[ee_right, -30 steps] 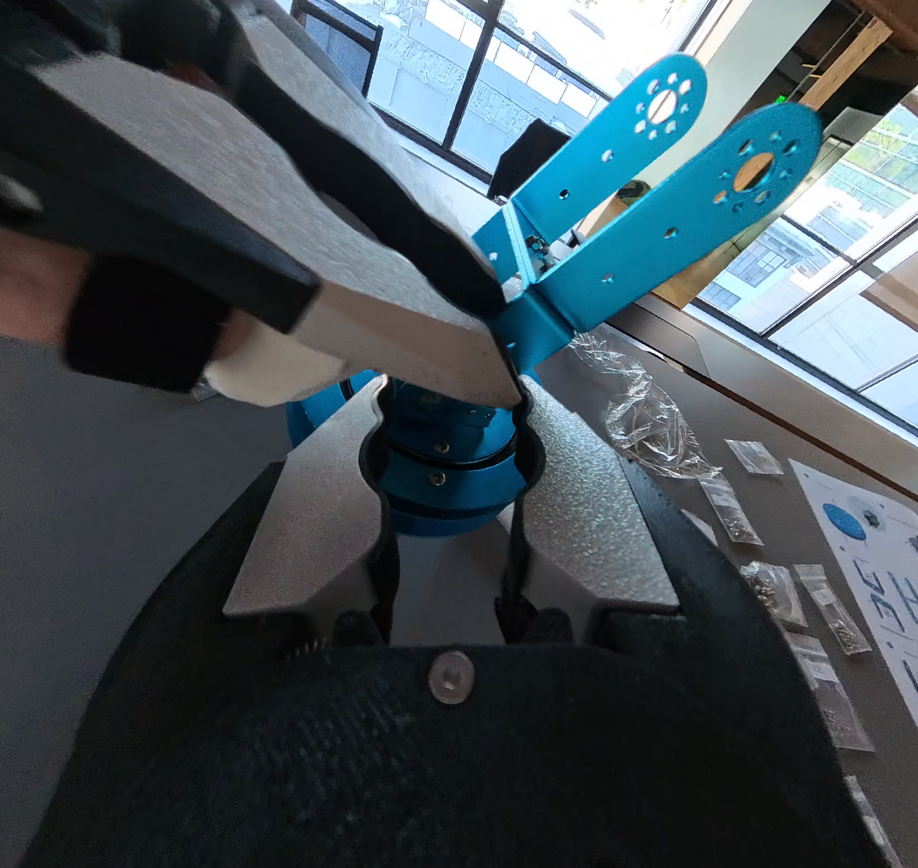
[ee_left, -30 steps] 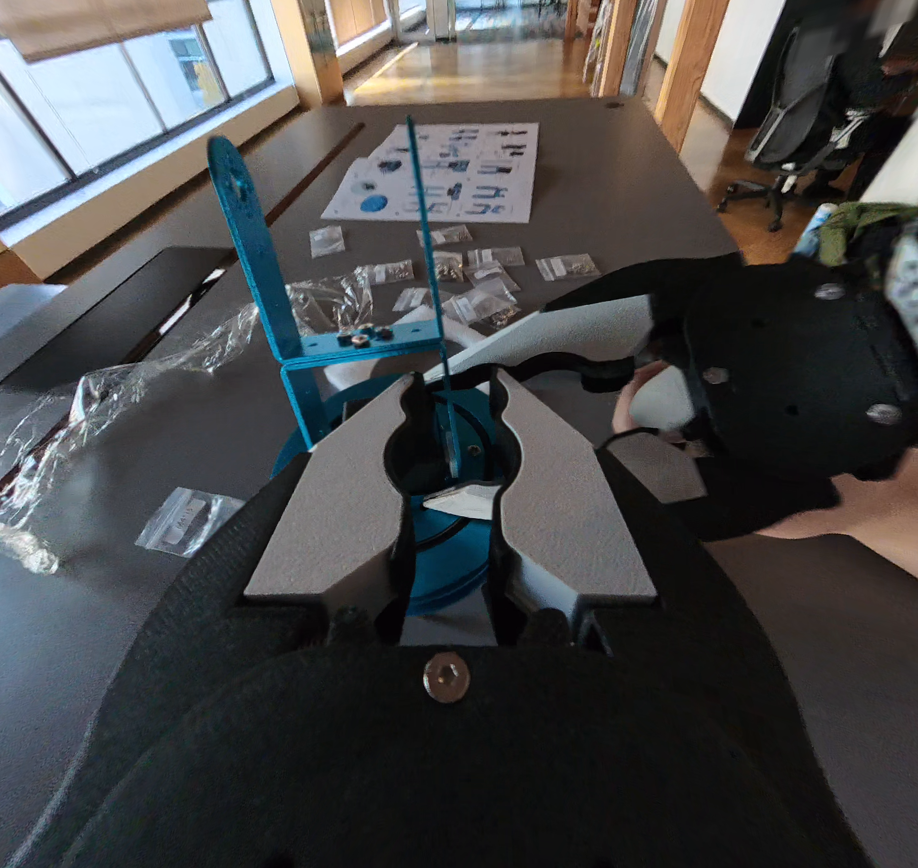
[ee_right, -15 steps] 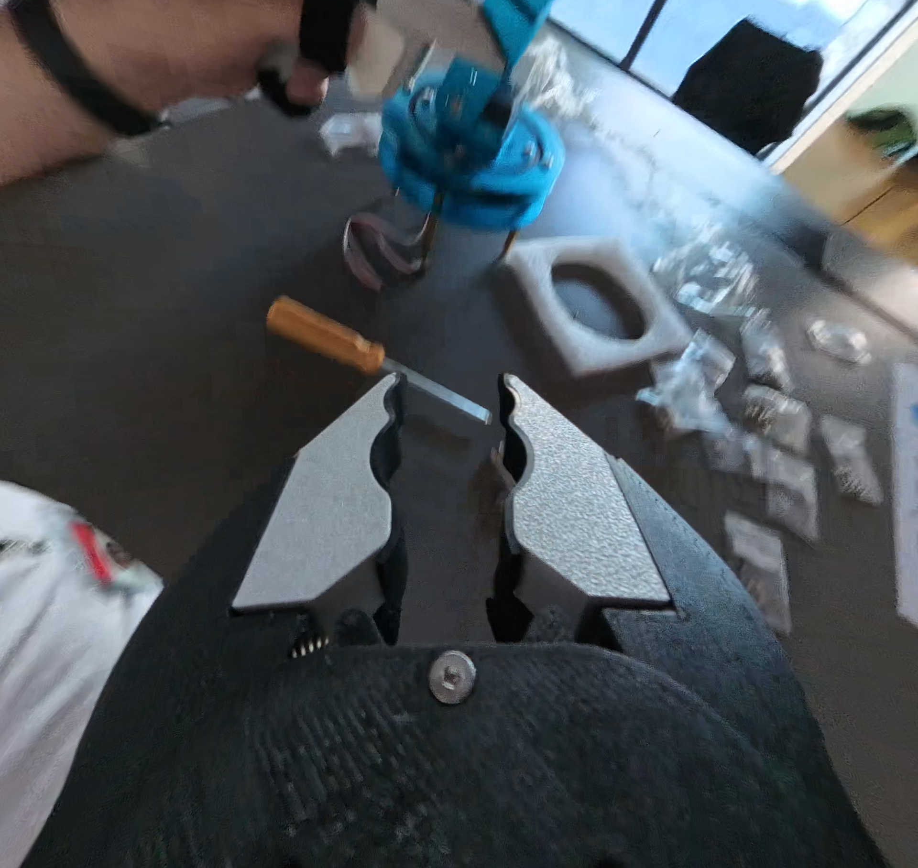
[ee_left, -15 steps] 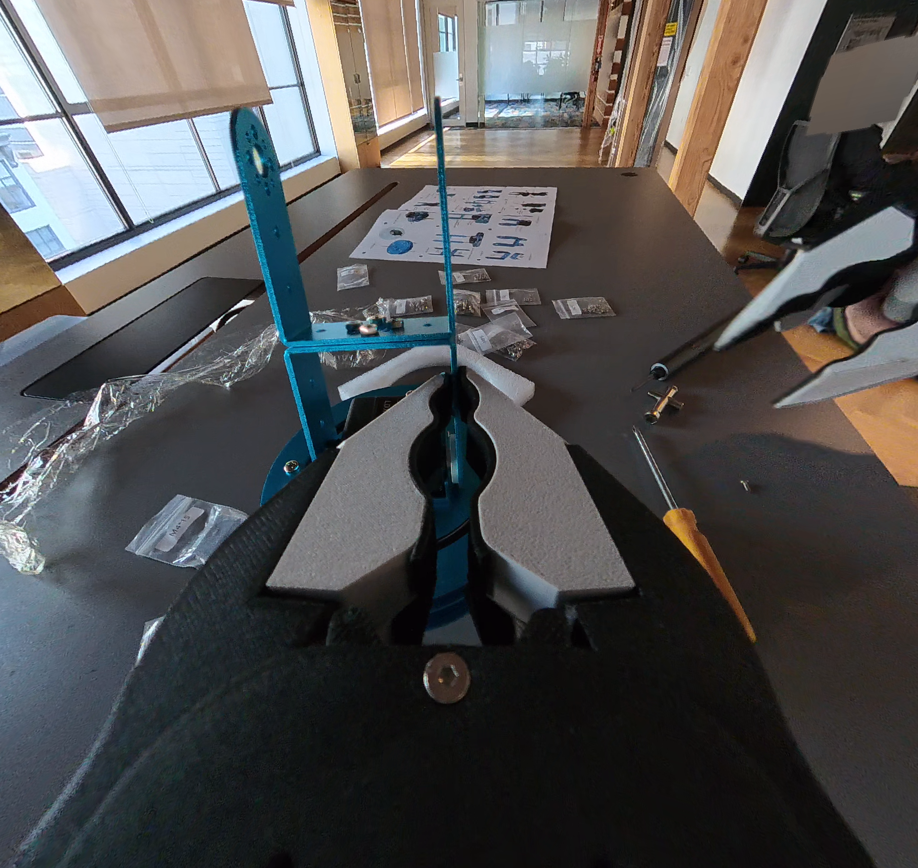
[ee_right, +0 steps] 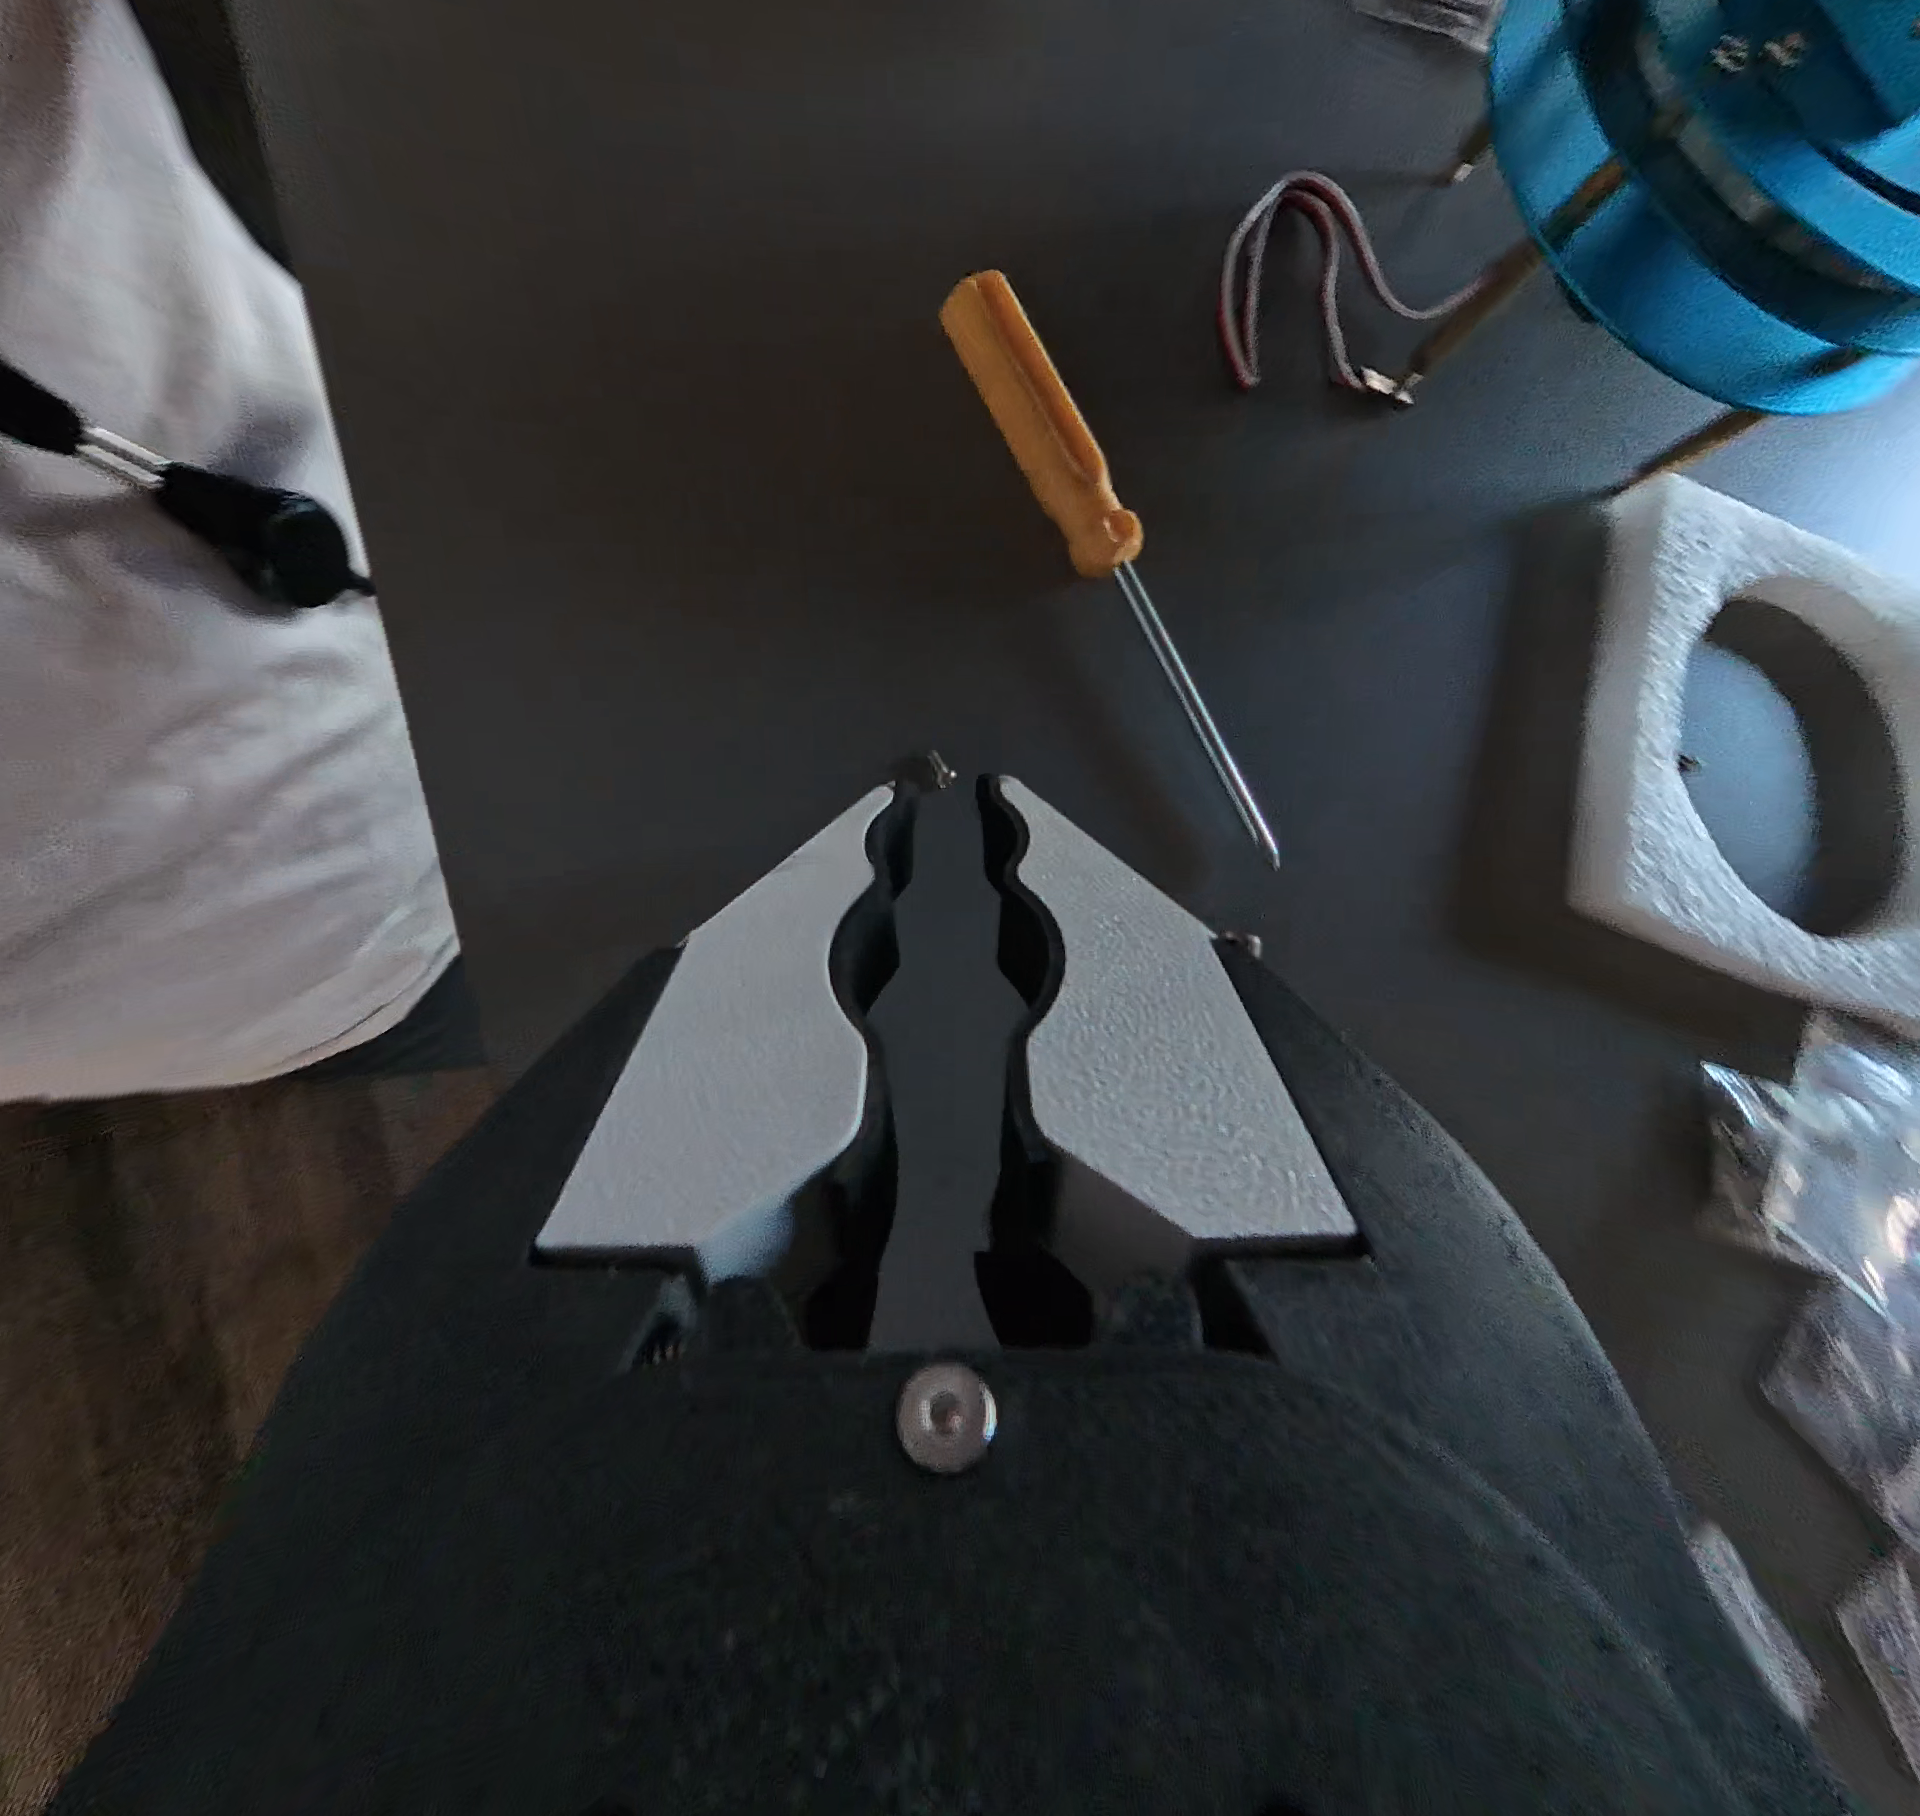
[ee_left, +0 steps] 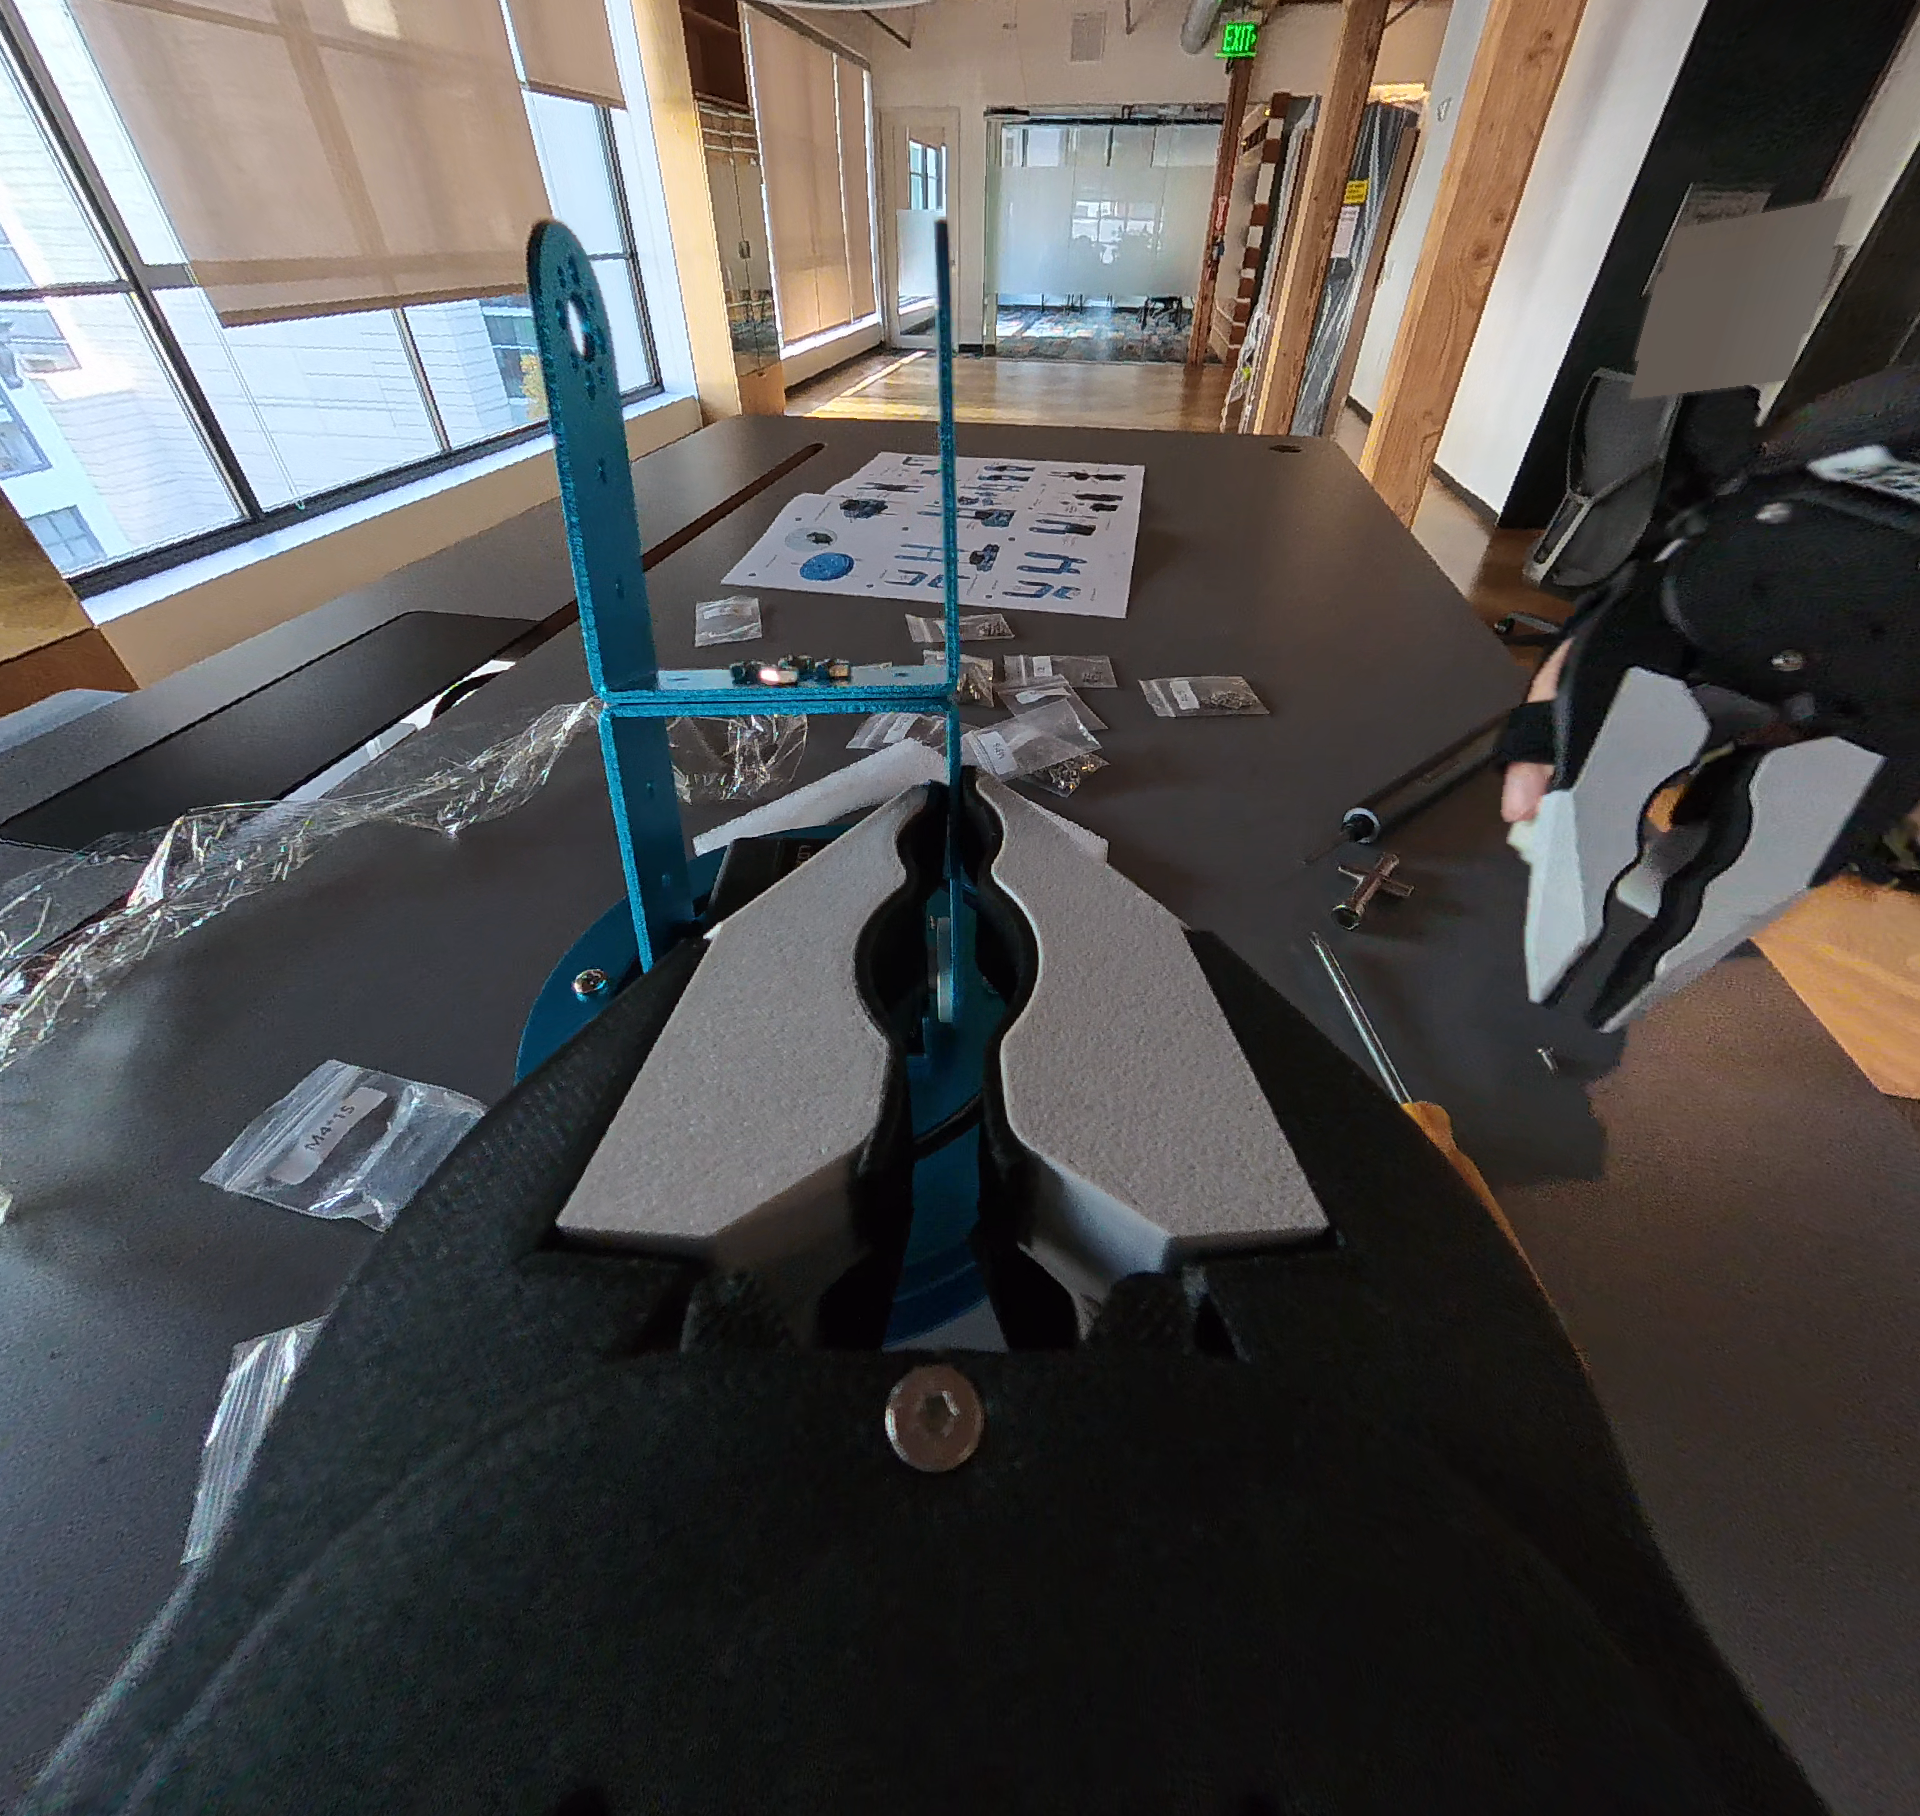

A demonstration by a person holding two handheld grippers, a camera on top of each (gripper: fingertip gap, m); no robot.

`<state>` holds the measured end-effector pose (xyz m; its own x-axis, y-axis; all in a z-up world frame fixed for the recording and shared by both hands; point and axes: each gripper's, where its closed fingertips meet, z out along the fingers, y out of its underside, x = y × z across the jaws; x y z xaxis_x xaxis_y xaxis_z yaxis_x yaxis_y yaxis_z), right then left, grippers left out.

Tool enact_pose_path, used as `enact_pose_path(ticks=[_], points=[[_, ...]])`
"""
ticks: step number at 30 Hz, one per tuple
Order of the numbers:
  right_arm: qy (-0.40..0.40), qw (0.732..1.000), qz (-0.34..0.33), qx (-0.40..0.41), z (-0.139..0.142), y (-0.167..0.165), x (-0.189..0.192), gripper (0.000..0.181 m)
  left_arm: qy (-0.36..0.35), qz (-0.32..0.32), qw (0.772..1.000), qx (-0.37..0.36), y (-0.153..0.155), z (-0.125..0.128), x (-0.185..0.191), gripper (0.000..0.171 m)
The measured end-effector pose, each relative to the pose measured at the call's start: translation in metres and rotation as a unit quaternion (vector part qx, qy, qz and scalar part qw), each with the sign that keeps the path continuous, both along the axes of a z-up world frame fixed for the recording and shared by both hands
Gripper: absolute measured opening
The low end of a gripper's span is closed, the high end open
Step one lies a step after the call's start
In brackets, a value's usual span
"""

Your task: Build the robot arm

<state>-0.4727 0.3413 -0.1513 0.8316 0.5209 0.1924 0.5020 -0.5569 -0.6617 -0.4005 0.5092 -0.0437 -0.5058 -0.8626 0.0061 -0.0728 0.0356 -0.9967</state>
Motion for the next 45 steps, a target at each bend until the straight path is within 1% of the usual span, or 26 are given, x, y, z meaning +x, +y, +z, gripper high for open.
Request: enact_pose_path(ticks=[1,3,5,10,11,13,16,18,20,23,25,27,29,31,34,36,38,41,43,45], points=[[0.014,1.0,0.02,-0.01,-0.003,0.001,-0.002,0.012,0.0,0.0,1.0,0.0,0.0,0.0,0.0,0.0],[0.01,0.999,0.042,-0.023,-0.01,0.003,-0.001,0.014,-0.003,0.002,1.0,0.004,0.0,0.0,-0.001,0.0],[0.02,0.998,0.062,-0.017,-0.01,0.006,-0.002,0.014,-0.004,0.003,1.0,0.005,0.0,0.0,-0.001,0.0],[0.068,0.994,0.077,-0.029,-0.013,0.007,-0.001,0.013,-0.002,0.0,1.0,-0.007,0.0,0.0,-0.001,0.0],[0.074,0.993,0.081,-0.03,-0.013,0.007,-0.002,0.012,-0.002,0.0,1.0,-0.006,0.0,0.0,-0.001,0.0],[0.088,0.992,0.088,-0.038,-0.013,0.005,-0.004,0.003,-0.001,0.002,1.0,-0.005,0.0,0.0,-0.001,0.0],[0.094,0.992,0.08,-0.04,-0.013,0.004,-0.004,0.003,-0.001,0.005,1.0,-0.003,0.0,-0.001,-0.001,0.0],[0.096,0.993,0.066,-0.035,-0.013,0.005,-0.005,0.003,-0.001,0.006,1.0,-0.002,0.0,-0.001,-0.001,0.0],[0.1,0.994,0.035,-0.013,-0.008,0.009,-0.004,0.002,-0.001,0.006,1.0,-0.008,0.0,0.0,-0.001,0.0],[0.126,0.989,-0.033,0.067,0.015,0.025,-0.003,0.0,-0.002,0.008,1.0,-0.014,0.0,0.0,-0.001,0.0],[0.123,0.981,-0.092,0.122,0.03,0.038,0.005,0.0,-0.002,0.009,1.0,-0.013,0.0,0.0,-0.001,0.0],[0.124,0.971,-0.132,0.159,0.039,0.051,0.006,0.0,0.001,0.008,1.0,-0.017,0.0,0.0,-0.001,0.0],[0.121,0.967,-0.167,0.151,0.036,0.061,0.006,0.0,0.003,0.006,1.0,-0.022,0.001,0.0,-0.001,0.0],[0.123,0.967,-0.184,0.13,0.03,0.066,0.001,0.0,0.003,0.005,1.0,-0.023,0.001,0.0,-0.001,0.0],[0.114,0.959,-0.23,0.119,0.025,0.08,0.006,0.0,0.003,0.007,1.0,-0.021,0.001,0.0,0.0,0.001],[0.111,0.958,-0.252,0.082,0.013,0.093,0.008,0.0,0.005,0.007,1.0,-0.022,0.001,0.0,0.0,0.001],[0.085,0.96,-0.26,0.058,0.003,0.106,0.012,0.0,0.005,0.004,1.0,-0.026,0.001,0.001,0.0,0.0],[0.047,0.962,-0.265,0.05,-0.002,0.118,0.015,0.0,0.004,-0.001,0.999,-0.038,0.001,0.002,-0.001,0.001],[0.045,0.961,-0.268,0.048,-0.005,0.121,0.015,0.0,0.003,-0.005,0.999,-0.05,0.002,0.003,-0.002,0.001],[0.063,0.959,-0.271,0.052,-0.005,0.123,0.015,0.0,0.002,-0.012,0.998,-0.063,0.002,0.004,-0.003,0.002]])
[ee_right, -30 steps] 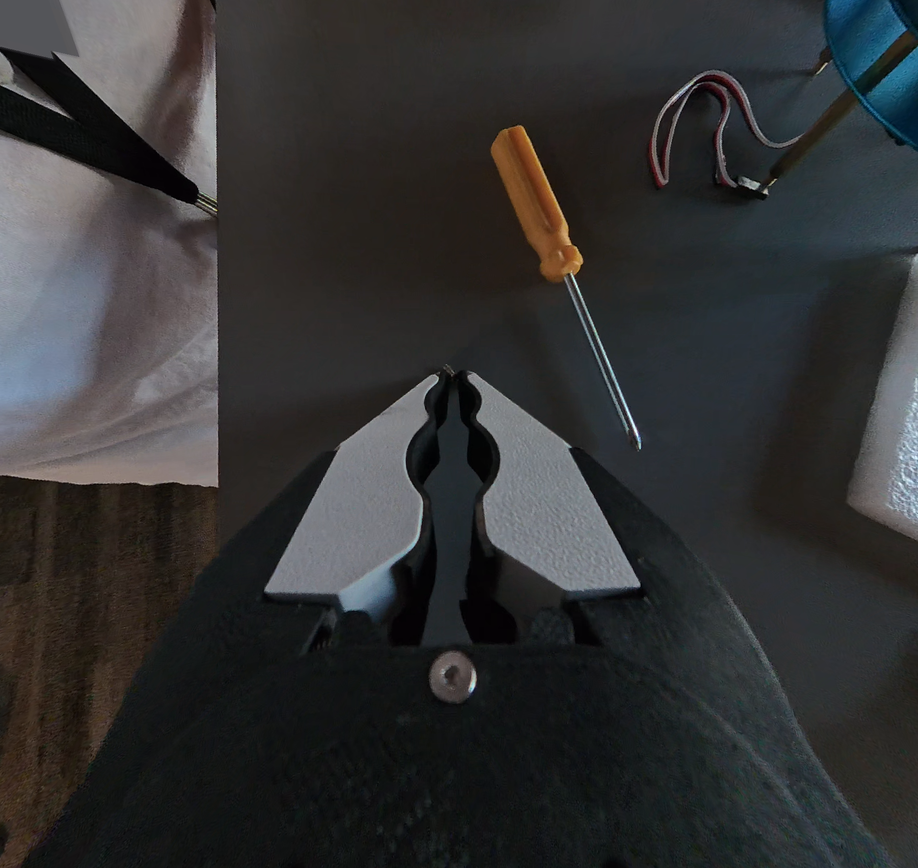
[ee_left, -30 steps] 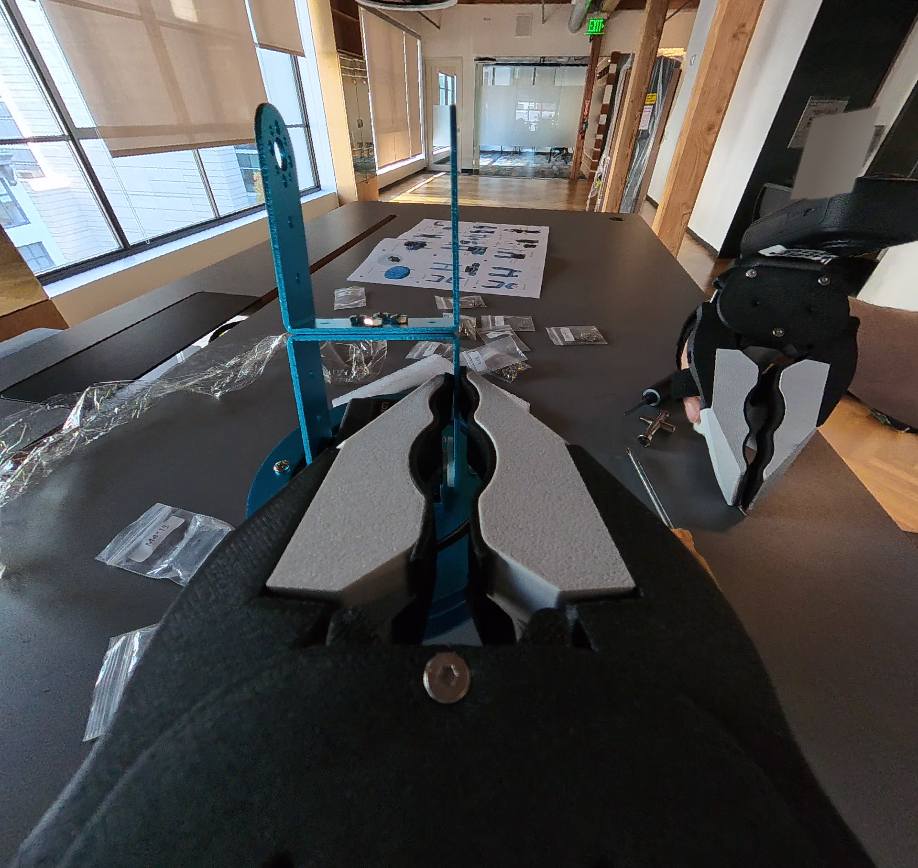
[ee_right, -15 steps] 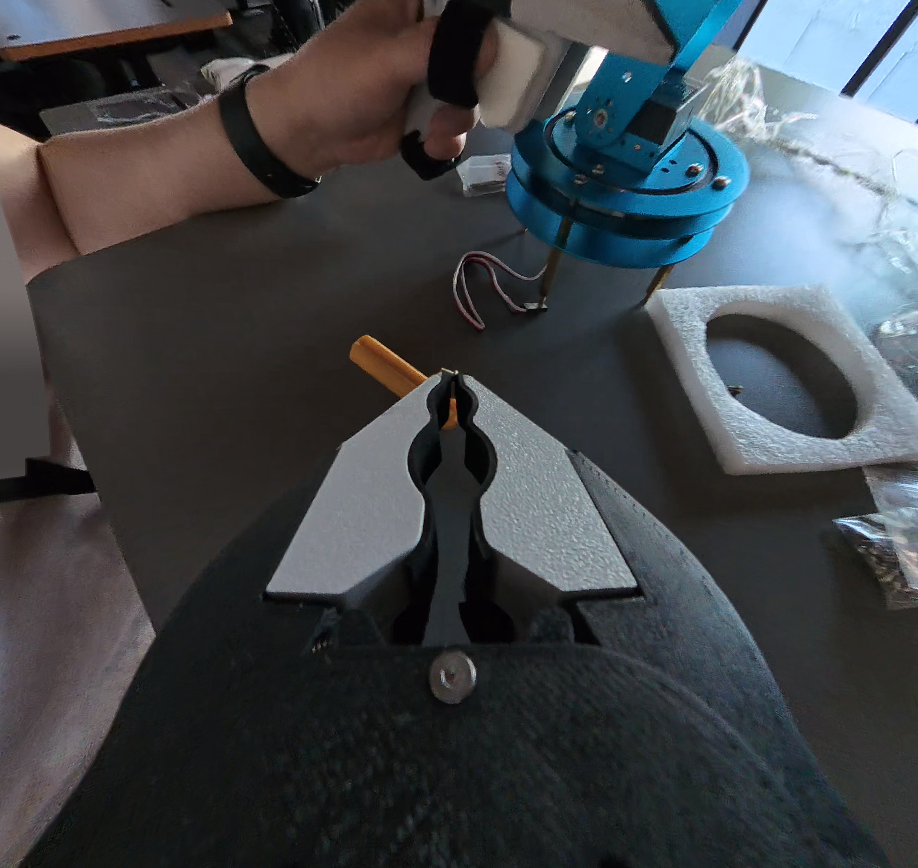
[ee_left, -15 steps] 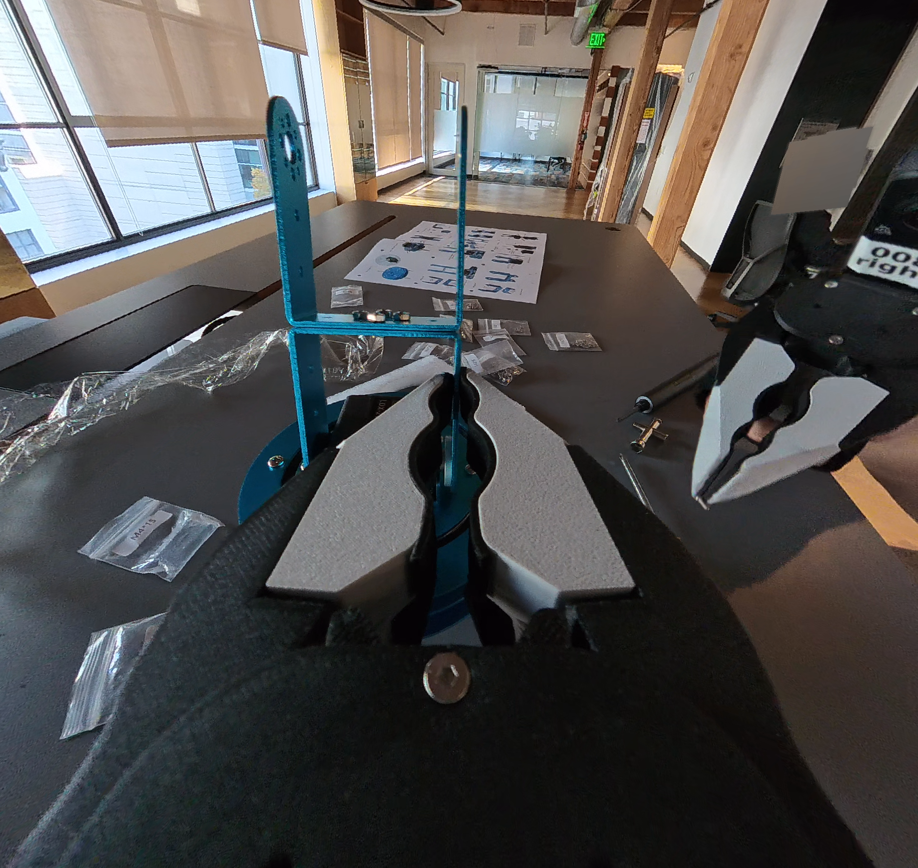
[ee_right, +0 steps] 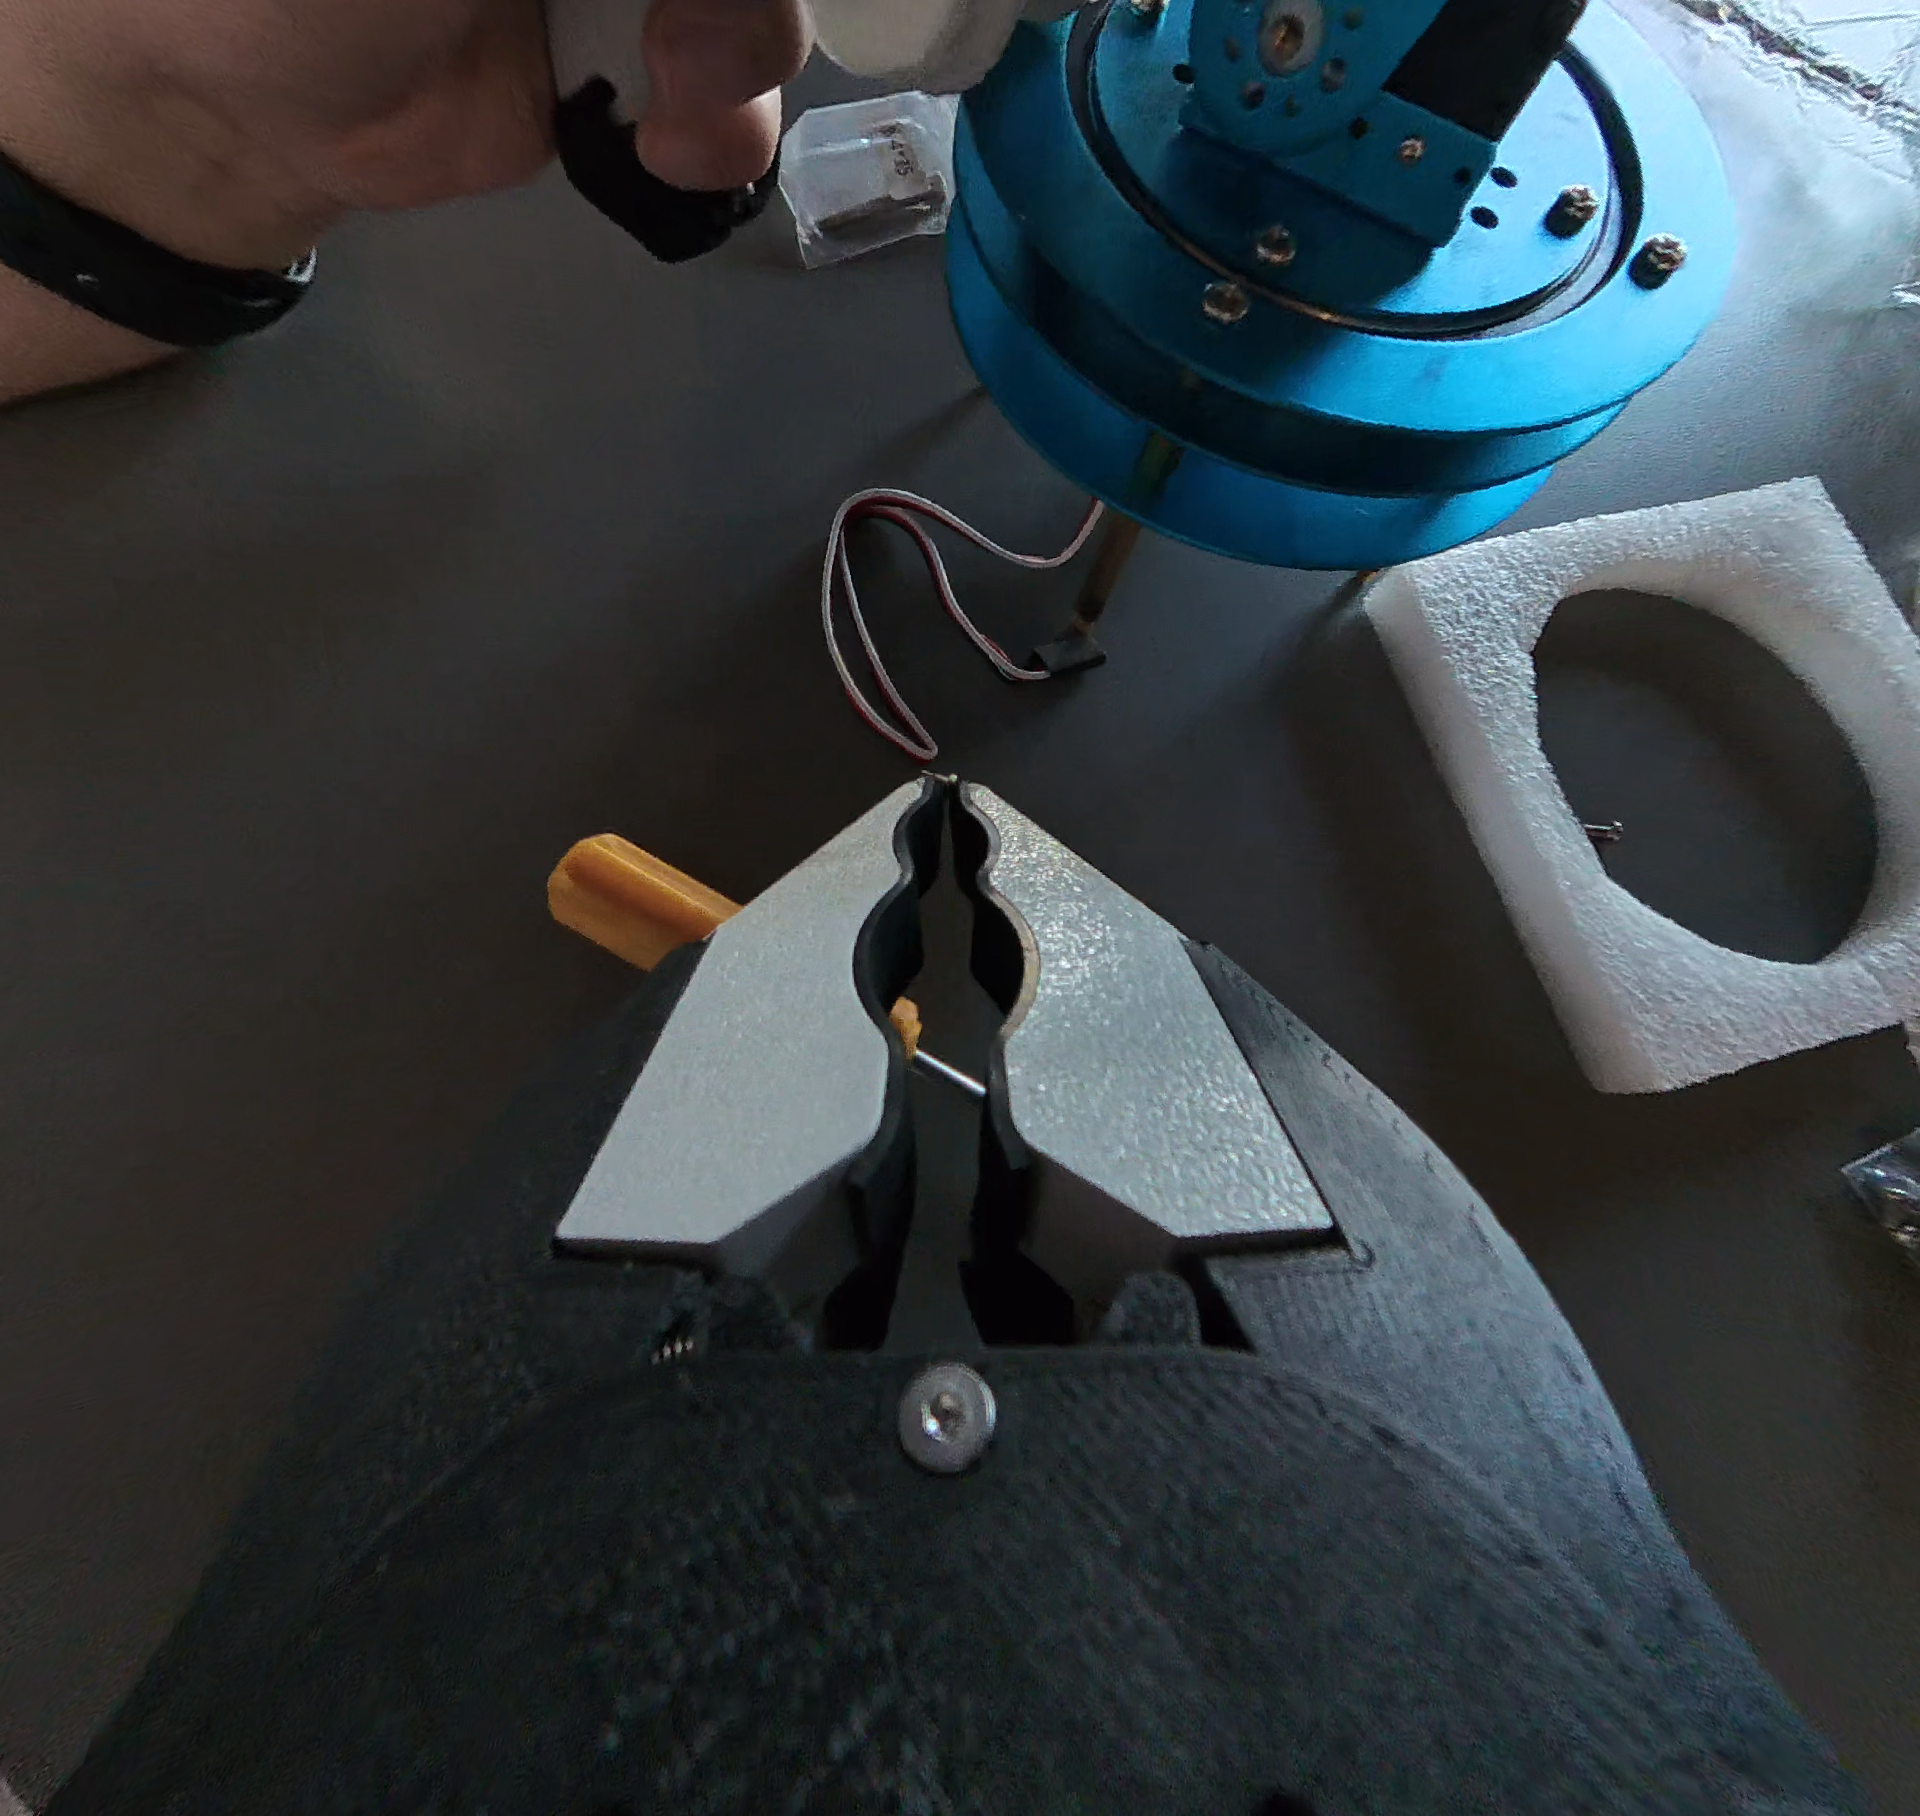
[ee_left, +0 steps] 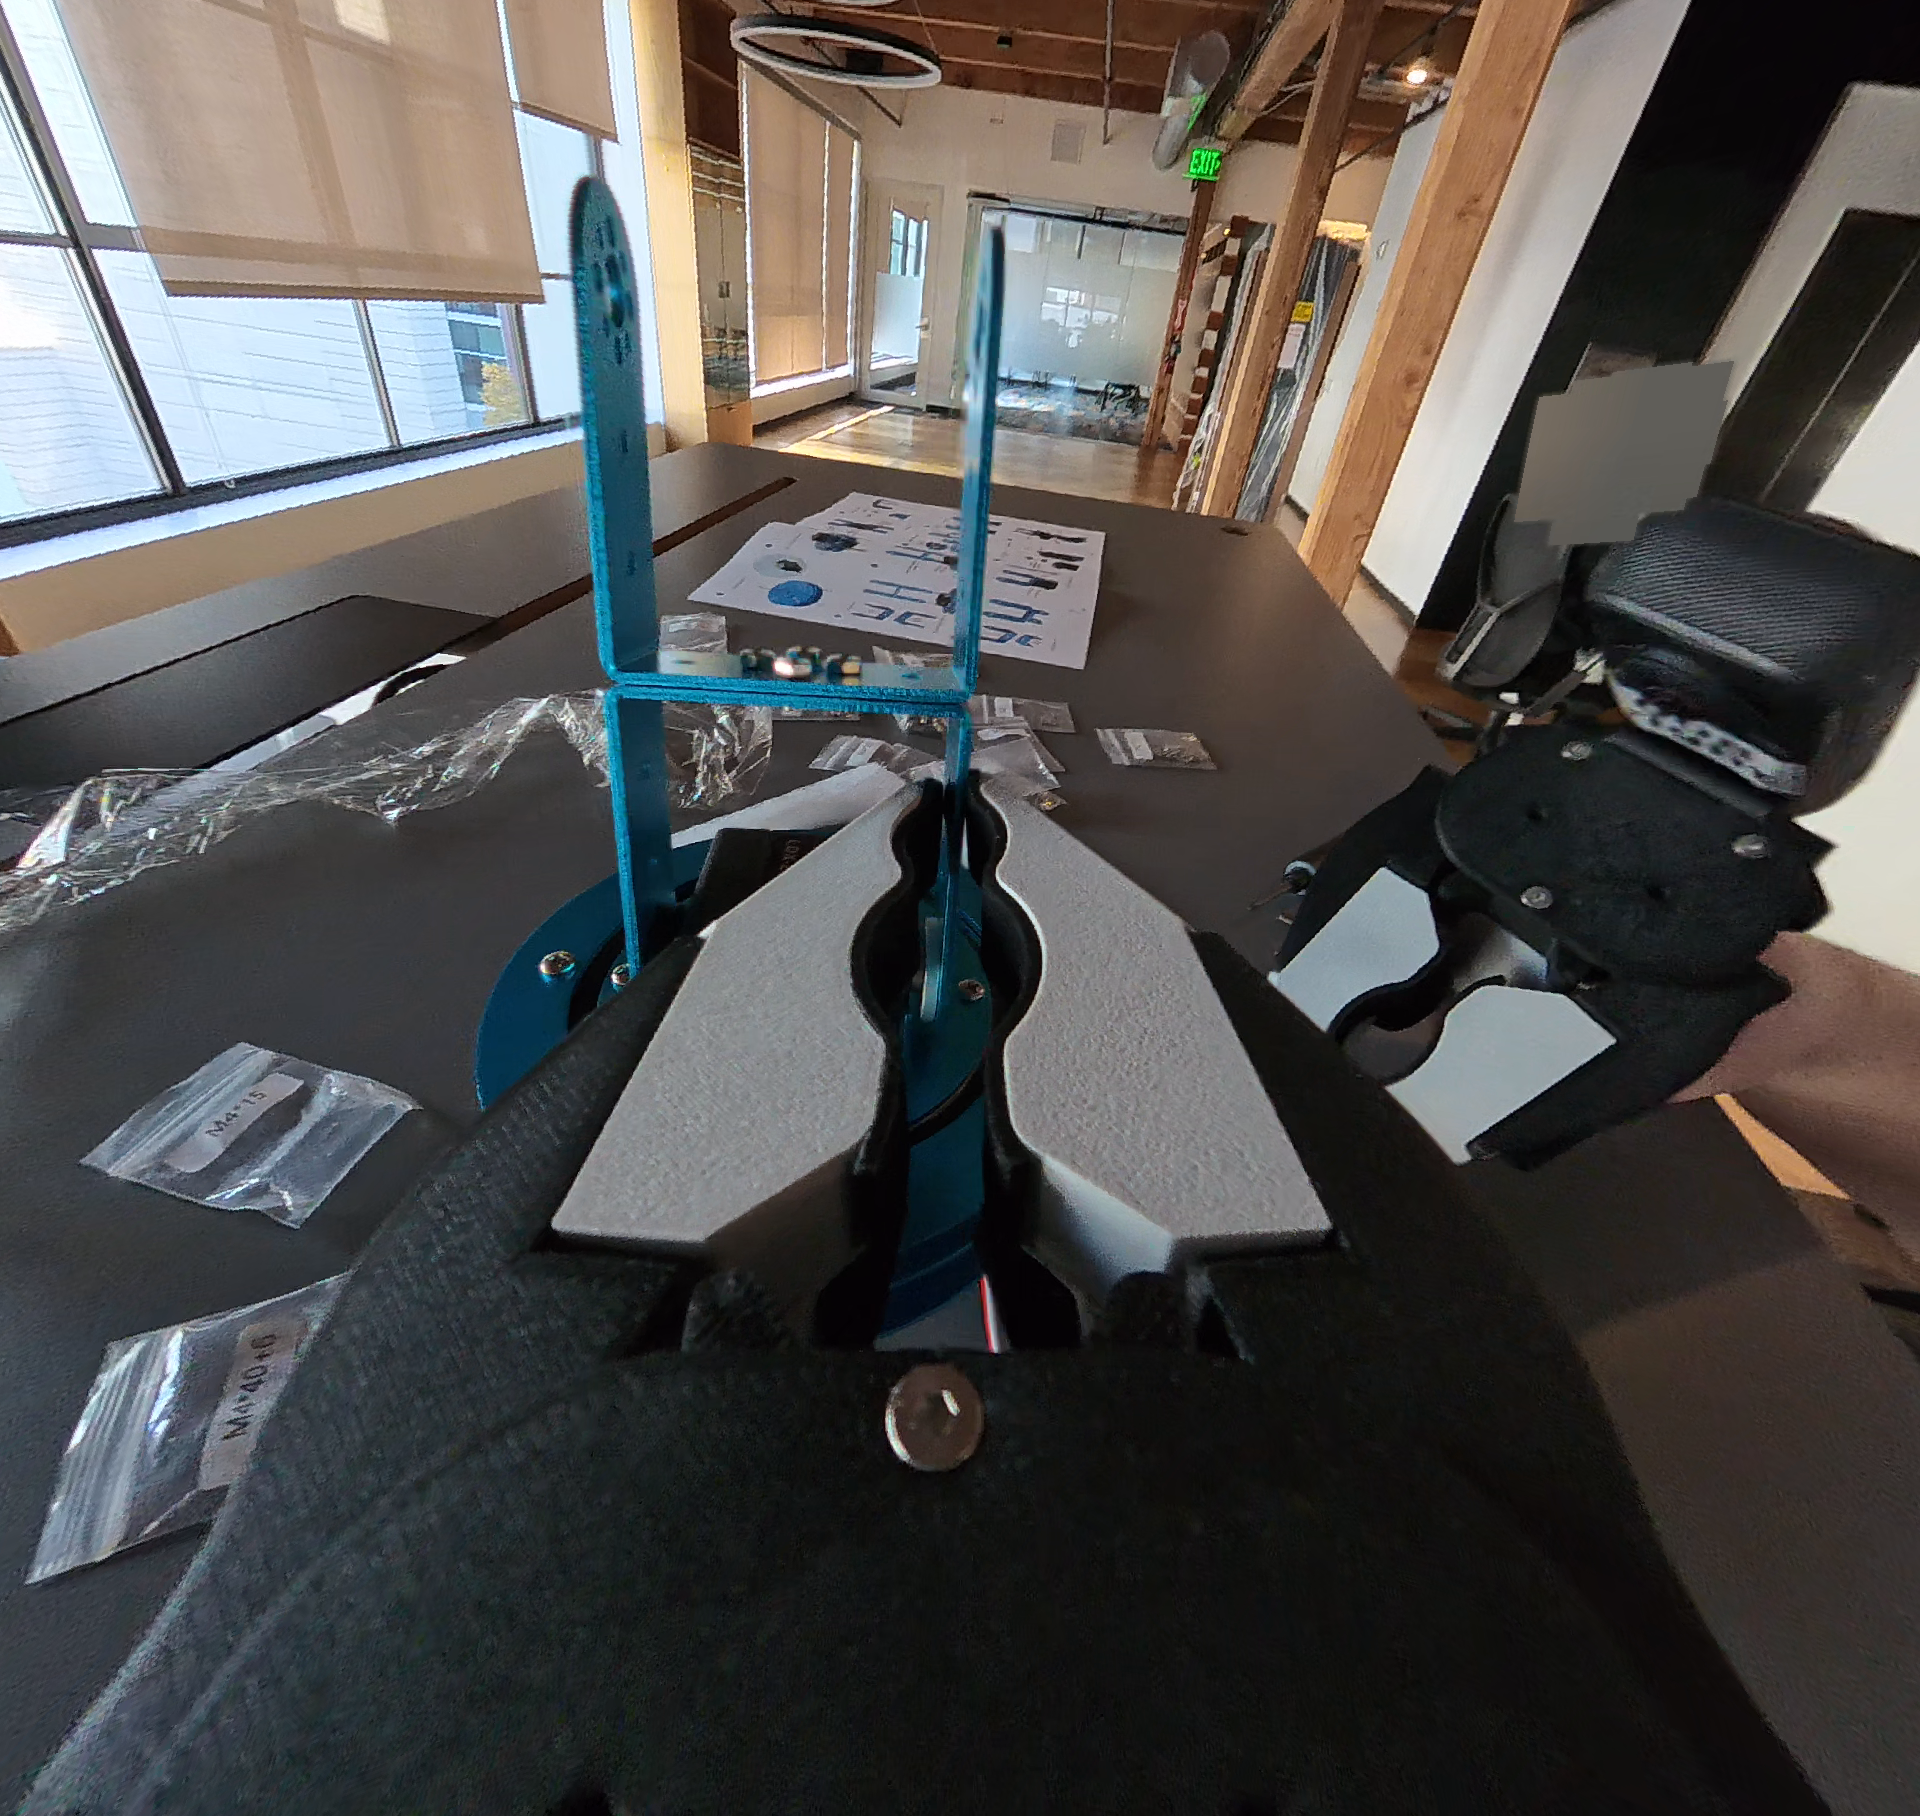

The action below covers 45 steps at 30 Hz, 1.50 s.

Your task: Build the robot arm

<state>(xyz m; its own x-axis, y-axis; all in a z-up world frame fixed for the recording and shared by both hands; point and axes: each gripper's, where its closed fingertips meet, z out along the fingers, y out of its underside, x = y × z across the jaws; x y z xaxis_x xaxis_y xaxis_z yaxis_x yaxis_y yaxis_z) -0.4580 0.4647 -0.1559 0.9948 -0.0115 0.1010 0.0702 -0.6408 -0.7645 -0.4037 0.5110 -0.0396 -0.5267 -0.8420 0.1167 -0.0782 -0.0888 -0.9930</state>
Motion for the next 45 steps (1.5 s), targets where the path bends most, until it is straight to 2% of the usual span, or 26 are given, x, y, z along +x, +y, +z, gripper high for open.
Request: enact_pose_path(ticks=[4,11,16,23,28,32,35,37,40,43,45], points=[[0.016,1.0,-0.007,0.013,0.003,0.002,0.003,0.0,0.0,-0.007,1.0,-0.025,0.002,0.003,-0.003,0.005],[0.027,0.999,-0.008,0.031,0.009,0.0,0.004,0.0,0.001,0.01,1.0,-0.004,0.002,0.001,-0.003,0.005],[0.031,0.999,-0.01,0.041,0.01,-0.001,0.007,0.0,0.002,0.017,1.0,-0.019,0.007,0.003,-0.004,0.009],[0.037,0.998,-0.005,0.056,0.014,0.0,0.009,0.0,0.003,0.028,1.0,0.014,0.004,-0.002,0.001,0.005],[0.033,0.997,-0.002,0.066,0.015,0.0,0.009,0.0,-0.003,0.036,0.999,0.0,0.01,0.0,-0.001,0.005],[0.042,0.996,0.0,0.083,0.019,-0.001,0.008,0.0,-0.01,0.052,0.999,-0.011,0.023,0.009,-0.009,0.012],[0.042,0.995,-0.001,0.089,0.02,-0.001,0.009,0.0,-0.013,0.066,0.998,0.008,0.038,0.023,-0.009,0.033],[0.044,0.995,0.001,0.093,0.021,-0.001,0.009,0.0,0.028,0.041,0.998,0.049,0.034,0.023,0.001,0.054],[0.044,0.993,0.007,0.106,0.025,0.0,0.007,0.0,0.117,-0.006,0.984,0.131,0.021,0.005,0.024,0.071],[0.034,0.993,0.007,0.115,0.029,0.0,0.007,0.0,0.176,-0.027,0.969,0.173,0.014,-0.014,0.035,0.07],[0.029,0.992,0.005,0.122,0.032,-0.002,0.008,0.0,0.185,-0.028,0.965,0.183,0.013,-0.019,0.034,0.058]])
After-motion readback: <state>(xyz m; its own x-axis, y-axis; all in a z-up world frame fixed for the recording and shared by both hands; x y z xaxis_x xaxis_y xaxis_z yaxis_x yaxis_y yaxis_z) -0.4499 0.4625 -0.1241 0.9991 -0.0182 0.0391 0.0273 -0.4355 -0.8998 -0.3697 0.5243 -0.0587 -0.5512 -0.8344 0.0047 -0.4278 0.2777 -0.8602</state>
